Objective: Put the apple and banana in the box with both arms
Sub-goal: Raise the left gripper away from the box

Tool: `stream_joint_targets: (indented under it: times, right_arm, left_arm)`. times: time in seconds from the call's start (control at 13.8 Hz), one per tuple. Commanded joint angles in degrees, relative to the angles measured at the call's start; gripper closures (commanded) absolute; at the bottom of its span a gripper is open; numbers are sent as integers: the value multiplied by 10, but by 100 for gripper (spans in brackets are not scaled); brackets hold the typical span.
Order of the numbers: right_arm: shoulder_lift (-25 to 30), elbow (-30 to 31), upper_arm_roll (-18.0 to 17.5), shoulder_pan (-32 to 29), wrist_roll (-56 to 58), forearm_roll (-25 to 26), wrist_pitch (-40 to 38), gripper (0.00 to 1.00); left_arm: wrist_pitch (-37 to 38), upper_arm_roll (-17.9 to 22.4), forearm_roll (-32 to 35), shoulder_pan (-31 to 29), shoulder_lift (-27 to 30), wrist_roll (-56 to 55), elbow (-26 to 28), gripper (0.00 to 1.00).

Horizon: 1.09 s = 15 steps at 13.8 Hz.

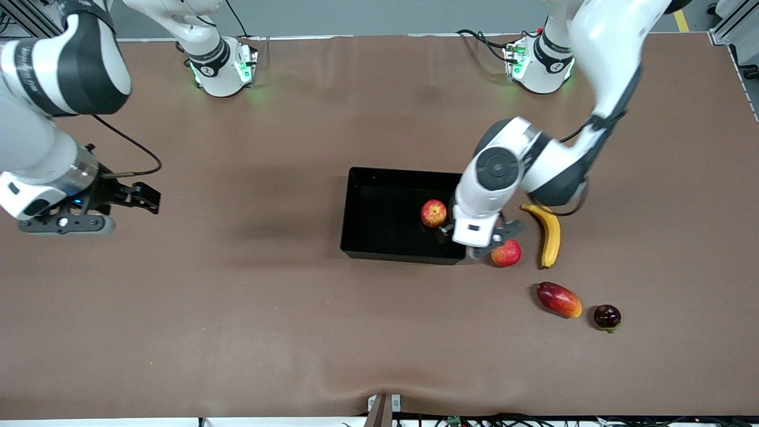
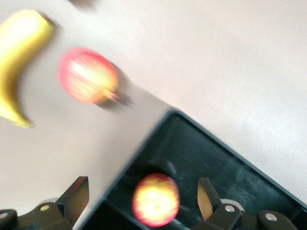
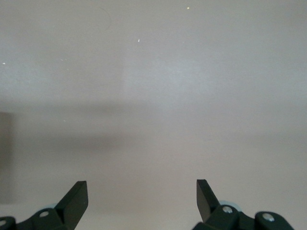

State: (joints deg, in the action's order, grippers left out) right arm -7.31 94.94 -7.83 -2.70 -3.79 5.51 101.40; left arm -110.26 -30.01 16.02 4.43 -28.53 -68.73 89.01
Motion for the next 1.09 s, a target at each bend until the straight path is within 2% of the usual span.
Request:
stream_joint_targets:
  times: [0.0,0.15,0.22,0.51,0.73,0.87,1.02]
  right_arm:
    - [21,-6,55,22,47,-36,-19,0]
    - [36,-6,110,42,90,-63,-37,0]
    - [44,-7,121,44,98,-65,-56,0]
    - [66,-45,117,30,90,-64,-161,0]
    - [66,-79,103,9,61,-63,-214,0]
    - [77,-79,100,9,38,-64,-215,0]
    - [78,-78,95,6,34,-64,-196,0]
  left_arm:
    - [104,-6,1,-45,57,77,-41,0]
    - [143,-6,-12,-79,106,141,-41,0]
    - [162,-6,-16,-98,123,176,-42,0]
    - [218,-7,-21,-155,189,335,-44,0]
    - [233,-8,-86,-207,240,435,-38,0]
    - [247,24,-92,-190,271,473,-18,0]
    - [252,126,-100,-120,305,516,12,0]
